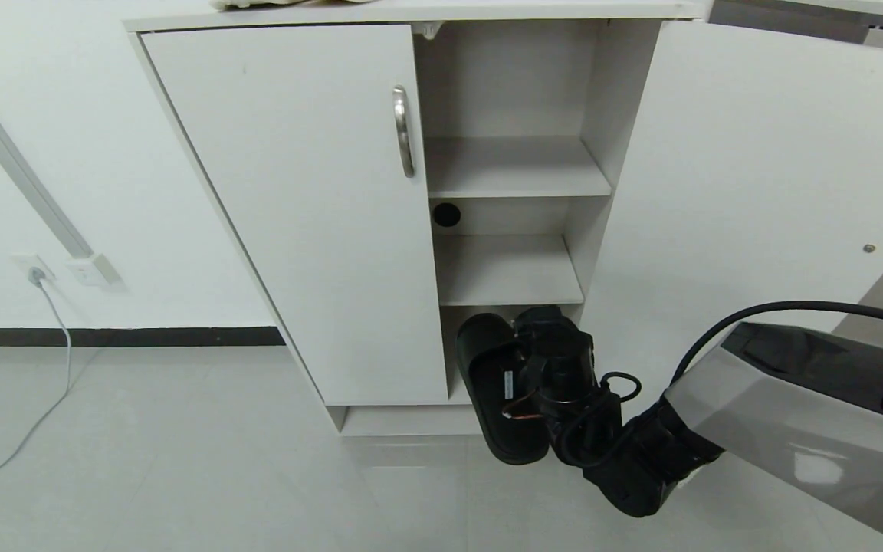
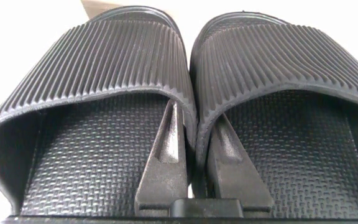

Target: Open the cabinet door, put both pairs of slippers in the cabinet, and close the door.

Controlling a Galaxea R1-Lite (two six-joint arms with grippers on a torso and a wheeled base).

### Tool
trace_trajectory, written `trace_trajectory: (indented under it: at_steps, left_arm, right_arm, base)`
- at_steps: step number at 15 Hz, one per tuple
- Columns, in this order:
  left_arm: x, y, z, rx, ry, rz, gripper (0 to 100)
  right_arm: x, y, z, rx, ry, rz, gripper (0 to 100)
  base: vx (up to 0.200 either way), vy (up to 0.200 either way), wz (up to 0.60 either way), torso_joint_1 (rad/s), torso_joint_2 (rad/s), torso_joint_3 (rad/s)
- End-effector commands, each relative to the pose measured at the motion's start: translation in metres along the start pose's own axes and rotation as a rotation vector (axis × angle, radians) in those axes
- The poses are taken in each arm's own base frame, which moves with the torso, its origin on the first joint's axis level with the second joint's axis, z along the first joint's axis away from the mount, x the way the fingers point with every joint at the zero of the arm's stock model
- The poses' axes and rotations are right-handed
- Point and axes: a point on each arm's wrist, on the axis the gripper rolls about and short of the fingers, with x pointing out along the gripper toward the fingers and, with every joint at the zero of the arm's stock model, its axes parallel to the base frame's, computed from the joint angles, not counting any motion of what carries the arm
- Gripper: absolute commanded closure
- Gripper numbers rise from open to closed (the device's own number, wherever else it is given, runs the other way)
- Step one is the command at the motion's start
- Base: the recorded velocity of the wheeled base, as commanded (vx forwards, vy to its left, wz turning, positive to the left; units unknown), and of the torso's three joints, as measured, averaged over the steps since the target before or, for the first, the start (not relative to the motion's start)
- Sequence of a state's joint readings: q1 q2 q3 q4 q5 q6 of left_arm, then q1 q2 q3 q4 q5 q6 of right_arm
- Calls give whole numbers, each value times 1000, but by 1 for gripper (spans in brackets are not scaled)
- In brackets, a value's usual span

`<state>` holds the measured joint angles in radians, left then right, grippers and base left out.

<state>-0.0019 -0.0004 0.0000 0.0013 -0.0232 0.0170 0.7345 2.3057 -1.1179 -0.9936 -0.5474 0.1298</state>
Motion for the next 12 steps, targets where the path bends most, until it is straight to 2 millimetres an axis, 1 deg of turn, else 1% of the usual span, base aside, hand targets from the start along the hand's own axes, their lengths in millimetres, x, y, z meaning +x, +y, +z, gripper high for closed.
trace_trajectory:
  at_steps: [1, 3, 5, 8, 12]
  left_arm:
    - [0, 0, 0, 0, 2, 1, 100]
    - [0, 0, 0, 0, 2, 1, 100]
    - [0, 0, 0, 0, 1, 1, 100]
    - [0, 0, 0, 0, 1, 1, 100]
    - [0, 0, 0, 0, 1, 1, 100]
  right_arm:
    - [4, 2, -2, 3, -3, 1, 100]
    - [6, 3, 0, -6, -14, -3, 100]
    - [4, 4, 8, -22, -48, -21, 100]
    - [-1, 4, 23, -46, -172, -54, 100]
    - [-1, 3, 20, -65, -196, -65, 100]
  base:
    - [0, 0, 0, 12, 2, -193]
    - [0, 0, 0, -2, 5, -193]
    - [0, 0, 0, 7, 5, -146]
    - [0, 0, 0, 0, 0, 0]
    - [0, 0, 0, 0, 0, 0]
